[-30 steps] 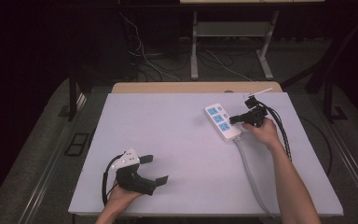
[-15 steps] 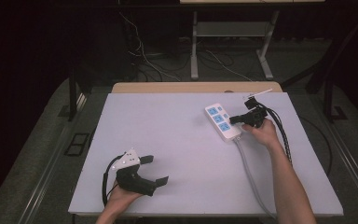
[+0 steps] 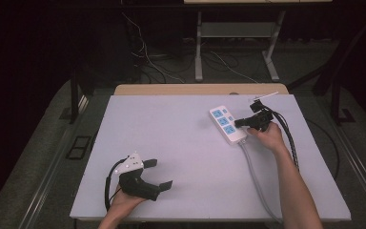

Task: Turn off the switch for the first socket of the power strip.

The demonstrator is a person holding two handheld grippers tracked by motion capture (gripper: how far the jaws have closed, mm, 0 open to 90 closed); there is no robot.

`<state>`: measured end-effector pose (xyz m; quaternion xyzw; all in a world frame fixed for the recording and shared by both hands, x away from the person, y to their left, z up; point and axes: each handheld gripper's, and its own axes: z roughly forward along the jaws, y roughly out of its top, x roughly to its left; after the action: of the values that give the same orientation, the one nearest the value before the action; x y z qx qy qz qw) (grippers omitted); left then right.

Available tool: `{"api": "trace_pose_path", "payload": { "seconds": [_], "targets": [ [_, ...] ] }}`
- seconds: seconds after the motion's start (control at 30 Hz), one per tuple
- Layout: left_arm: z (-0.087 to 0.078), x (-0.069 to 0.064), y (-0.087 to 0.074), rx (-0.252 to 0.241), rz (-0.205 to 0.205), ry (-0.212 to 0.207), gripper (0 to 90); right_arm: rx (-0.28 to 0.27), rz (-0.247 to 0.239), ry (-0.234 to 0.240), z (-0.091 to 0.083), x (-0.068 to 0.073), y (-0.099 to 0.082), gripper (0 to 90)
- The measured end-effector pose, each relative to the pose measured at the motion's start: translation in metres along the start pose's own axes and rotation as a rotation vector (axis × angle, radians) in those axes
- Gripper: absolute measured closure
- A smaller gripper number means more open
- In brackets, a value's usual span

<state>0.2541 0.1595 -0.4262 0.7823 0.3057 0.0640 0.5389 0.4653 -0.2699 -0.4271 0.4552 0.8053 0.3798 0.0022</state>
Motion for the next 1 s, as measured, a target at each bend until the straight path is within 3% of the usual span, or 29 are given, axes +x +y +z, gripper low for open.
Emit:
{"api": "trace_pose_path", "payload": {
  "seconds": [0.17,0.43,0.53,0.67,1.0],
  "targets": [
    [0.001,0.001,0.000,0.005,0.001,-0.001,0.2,0.016,-0.020,-0.022,0.000,0.003,0.003,90.0],
    [0.001,0.001,0.000,0.004,0.000,0.000,0.2,0.022,-0.005,-0.015,0.000,0.002,0.004,90.0],
    [0.001,0.002,0.000,0.004,-0.001,0.000,0.2,0.010,-0.009,-0.031,-0.006,0.004,0.007,90.0],
    [0.002,0.002,0.000,0.005,-0.005,-0.003,0.2,-0.017,0.001,-0.007,-0.011,0.003,0.007,90.0],
    [0.003,0.002,0.000,0.006,-0.004,-0.003,0.3,-0.022,-0.012,-0.009,-0.025,0.007,0.008,90.0]
  ]
}}
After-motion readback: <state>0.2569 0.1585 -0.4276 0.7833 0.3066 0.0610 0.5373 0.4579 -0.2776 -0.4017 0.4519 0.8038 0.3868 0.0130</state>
